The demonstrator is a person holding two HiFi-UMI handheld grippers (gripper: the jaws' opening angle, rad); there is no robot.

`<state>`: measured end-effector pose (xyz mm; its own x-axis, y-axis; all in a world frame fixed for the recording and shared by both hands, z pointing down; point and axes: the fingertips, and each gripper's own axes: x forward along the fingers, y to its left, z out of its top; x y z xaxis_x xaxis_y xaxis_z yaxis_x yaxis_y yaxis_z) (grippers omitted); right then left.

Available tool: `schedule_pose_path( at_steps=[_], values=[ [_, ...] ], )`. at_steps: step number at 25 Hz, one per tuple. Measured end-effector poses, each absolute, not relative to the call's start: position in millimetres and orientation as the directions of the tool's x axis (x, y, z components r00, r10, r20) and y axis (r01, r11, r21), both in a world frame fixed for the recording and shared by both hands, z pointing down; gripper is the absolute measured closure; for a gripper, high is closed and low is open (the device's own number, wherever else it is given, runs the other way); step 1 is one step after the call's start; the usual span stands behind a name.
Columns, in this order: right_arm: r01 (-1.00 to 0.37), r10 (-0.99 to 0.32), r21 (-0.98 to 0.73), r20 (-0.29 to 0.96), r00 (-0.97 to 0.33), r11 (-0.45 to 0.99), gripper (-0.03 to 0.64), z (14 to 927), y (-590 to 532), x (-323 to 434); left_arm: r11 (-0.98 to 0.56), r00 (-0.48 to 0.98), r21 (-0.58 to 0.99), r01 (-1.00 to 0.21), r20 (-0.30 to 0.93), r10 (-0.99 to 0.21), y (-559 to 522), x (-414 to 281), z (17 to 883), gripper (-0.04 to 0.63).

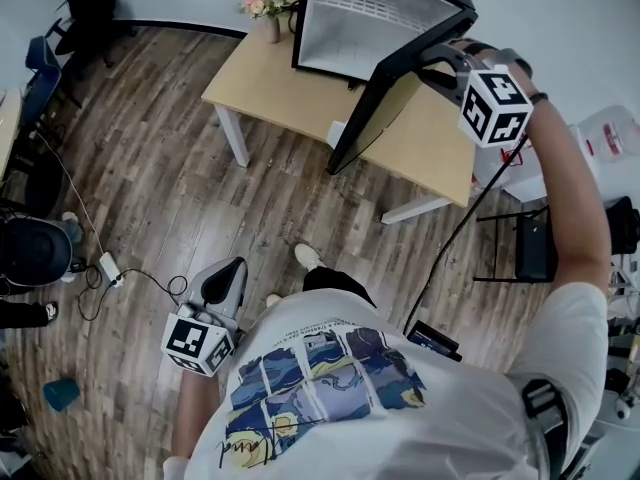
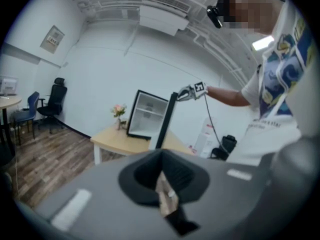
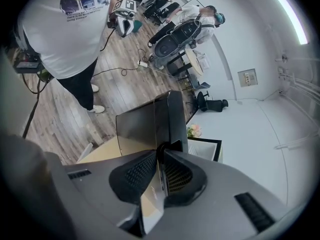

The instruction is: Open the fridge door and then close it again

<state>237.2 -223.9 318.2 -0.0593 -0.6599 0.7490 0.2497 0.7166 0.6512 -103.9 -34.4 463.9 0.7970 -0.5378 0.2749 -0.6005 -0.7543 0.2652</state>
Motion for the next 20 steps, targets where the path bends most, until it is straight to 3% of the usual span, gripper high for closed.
schedule_pose_path(
  at_steps=[20],
  values=[
    [0.199, -0.525, 0.547, 0.837, -0.156, 0.813, 0.578, 316, -273, 209, -0.710, 0.745, 0.236, -0.663, 0.303, -0.595, -89, -93, 454, 0.588]
  ],
)
